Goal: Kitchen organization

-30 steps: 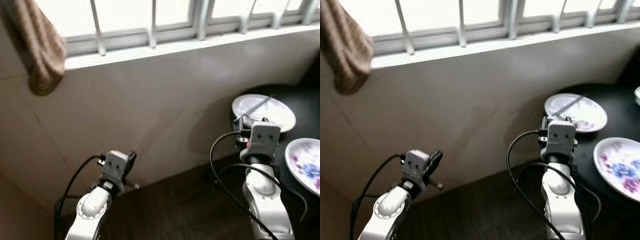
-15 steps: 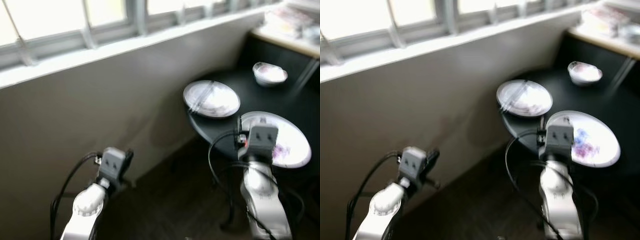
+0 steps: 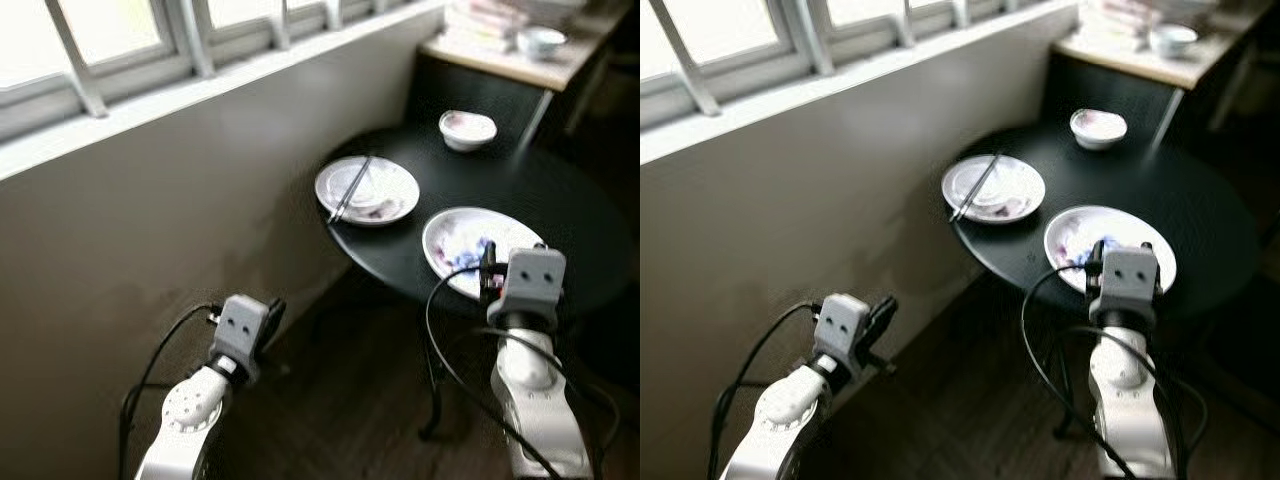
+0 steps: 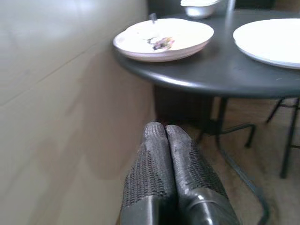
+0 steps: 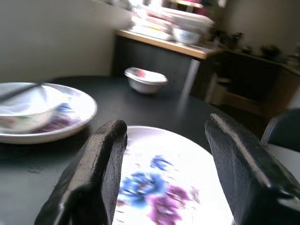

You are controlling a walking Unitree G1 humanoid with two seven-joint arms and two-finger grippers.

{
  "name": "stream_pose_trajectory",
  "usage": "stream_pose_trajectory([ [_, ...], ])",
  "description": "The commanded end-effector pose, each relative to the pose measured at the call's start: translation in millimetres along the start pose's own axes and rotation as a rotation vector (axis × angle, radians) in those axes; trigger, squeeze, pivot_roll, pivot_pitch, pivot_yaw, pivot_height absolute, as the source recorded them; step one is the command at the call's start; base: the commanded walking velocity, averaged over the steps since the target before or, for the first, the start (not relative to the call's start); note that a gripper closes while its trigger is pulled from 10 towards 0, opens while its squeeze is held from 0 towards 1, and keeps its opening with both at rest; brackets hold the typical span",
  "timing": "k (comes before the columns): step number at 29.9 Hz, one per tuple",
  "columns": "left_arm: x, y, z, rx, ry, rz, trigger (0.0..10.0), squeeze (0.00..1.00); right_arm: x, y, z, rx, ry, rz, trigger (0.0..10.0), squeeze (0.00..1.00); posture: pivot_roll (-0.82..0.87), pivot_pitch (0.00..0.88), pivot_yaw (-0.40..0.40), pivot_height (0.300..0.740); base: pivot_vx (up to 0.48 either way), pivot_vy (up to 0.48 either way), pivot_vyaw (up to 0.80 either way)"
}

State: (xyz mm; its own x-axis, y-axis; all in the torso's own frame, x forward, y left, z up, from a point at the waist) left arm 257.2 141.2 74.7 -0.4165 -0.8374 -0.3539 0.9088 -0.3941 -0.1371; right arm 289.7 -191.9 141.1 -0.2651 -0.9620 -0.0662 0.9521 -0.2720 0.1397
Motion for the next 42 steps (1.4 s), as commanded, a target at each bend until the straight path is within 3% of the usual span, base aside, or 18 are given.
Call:
stream_pose_trajectory([
  [1,2.4,0.7,1.4,0.002,-0.003,-0.007,10.0,0.0,5.6,0.7,1.5,0.006,-0.017,-0.015,10.0,0.0,0.11,0.0,-0.024,0.74,0.0,-0.48,0.0],
  [14,4.7,-0.1,0.3,0.003,-0.011,-0.004,10.0,0.0,9.8,-0.3,-4.8,-0.026,0.01,-0.033,10.0,0.0,0.11,0.0,-0.027,0.74,0.0,-0.369,0.0],
  [16,4.8,-0.1,0.1,0.002,-0.012,-0.005,10.0,0.0,11.8,-0.1,-7.8,-0.049,0.049,-0.044,10.0,0.0,0.11,0.0,-0.027,0.74,0.0,0.0,0.0],
  [20,5.1,0.2,-0.2,0.002,-0.013,-0.006,10.0,0.0,22.1,2.2,-19.1,-0.136,0.228,-0.077,10.0,0.0,0.11,0.0,-0.028,0.74,0.0,0.0,0.0],
  [23,5.2,0.8,-0.2,0.002,-0.015,-0.006,10.0,0.0,29.4,2.7,-25.7,-0.178,0.274,-0.097,10.0,0.0,0.11,0.0,-0.027,0.74,0.0,0.0,0.0],
  [24,5.1,1.4,0.1,0.003,-0.015,-0.007,10.0,0.0,37.2,1.9,-35.5,-0.238,0.347,-0.123,10.0,0.0,0.11,0.0,-0.026,0.74,0.0,0.0,0.0],
  [27,5.0,2.5,0.5,0.005,-0.017,-0.008,10.0,0.0,45.9,4.2,-43.3,-0.289,0.443,-0.148,10.0,0.0,0.11,0.0,-0.025,0.74,0.0,0.0,0.0],
  [33,5.8,4.6,1.2,0.007,-0.018,-0.008,10.0,0.0,51.2,23.3,-46.4,-0.337,0.606,-0.124,10.0,0.0,0.11,0.0,-0.028,0.74,0.0,0.0,0.0],
  [38,5.7,5.1,1.3,0.007,-0.016,-0.007,10.0,0.0,49.2,39.9,-44.4,-0.354,0.622,-0.065,10.0,0.0,0.12,0.0,-0.032,0.74,0.0,0.0,0.0],
  [42,5.7,5.3,1.3,0.006,-0.017,-0.006,10.0,0.0,43.9,50.4,-48.5,-0.397,0.697,-0.045,10.0,0.0,0.12,0.0,-0.035,0.74,0.0,0.0,0.0],
])
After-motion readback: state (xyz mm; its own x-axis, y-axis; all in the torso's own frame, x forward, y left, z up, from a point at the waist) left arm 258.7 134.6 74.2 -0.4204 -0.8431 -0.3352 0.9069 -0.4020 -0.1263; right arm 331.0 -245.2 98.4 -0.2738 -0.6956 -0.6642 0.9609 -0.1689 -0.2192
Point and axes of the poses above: a point about 5 cm out from each wrist's last joint towards the gripper, its own y axis pointing out of the wrist towards the gripper, its own z axis along the axis of the wrist's last joint, x = y × z, the point moved 2 cm from there along y, pointing out of the wrist towards the gripper, and after that the axes turned 13 degrees about y, right-handed, at the moved point
